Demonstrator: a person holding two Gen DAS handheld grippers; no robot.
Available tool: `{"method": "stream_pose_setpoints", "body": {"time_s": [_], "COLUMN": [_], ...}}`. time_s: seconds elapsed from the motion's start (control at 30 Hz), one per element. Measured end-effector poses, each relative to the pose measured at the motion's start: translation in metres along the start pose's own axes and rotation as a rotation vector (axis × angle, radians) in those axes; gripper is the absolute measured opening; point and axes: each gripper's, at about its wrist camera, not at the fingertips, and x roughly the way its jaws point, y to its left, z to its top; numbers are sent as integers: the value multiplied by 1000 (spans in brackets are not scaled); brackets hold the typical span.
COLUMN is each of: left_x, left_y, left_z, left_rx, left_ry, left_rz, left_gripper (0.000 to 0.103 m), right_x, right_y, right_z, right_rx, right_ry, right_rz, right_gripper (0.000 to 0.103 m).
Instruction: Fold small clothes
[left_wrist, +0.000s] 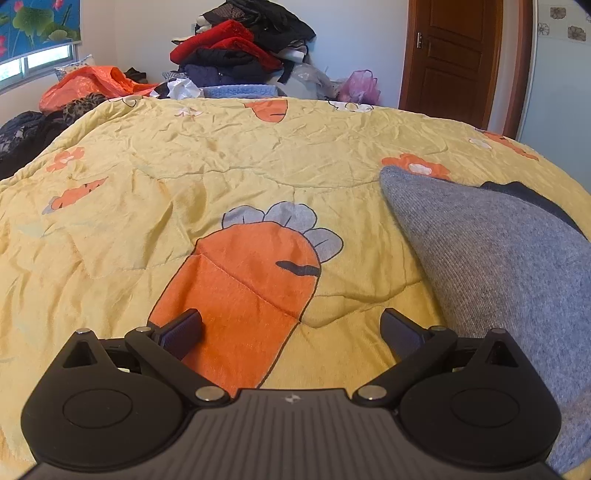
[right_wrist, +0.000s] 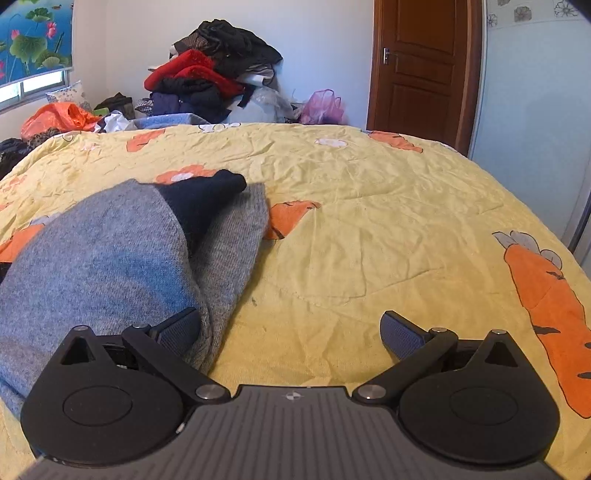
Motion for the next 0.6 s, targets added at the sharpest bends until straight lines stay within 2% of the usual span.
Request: {"method": "stream_pose_setpoints", "body": {"time_s": [0.23,0.6], "left_x": [-1,-1], "left_y": [-1,-1], "left_z": [-1,1], "left_rx": [9,1], "left_ry": [2,-1], "left_rz": [8,3], "left_gripper": [103,103], "right_x": [4,5], "right_y": [-8,-4], "right_z": [-1,-1], "right_rx": [69,48], "right_ry": [27,25], "right_rz": [35,15], "right_gripper": [103,103]}}
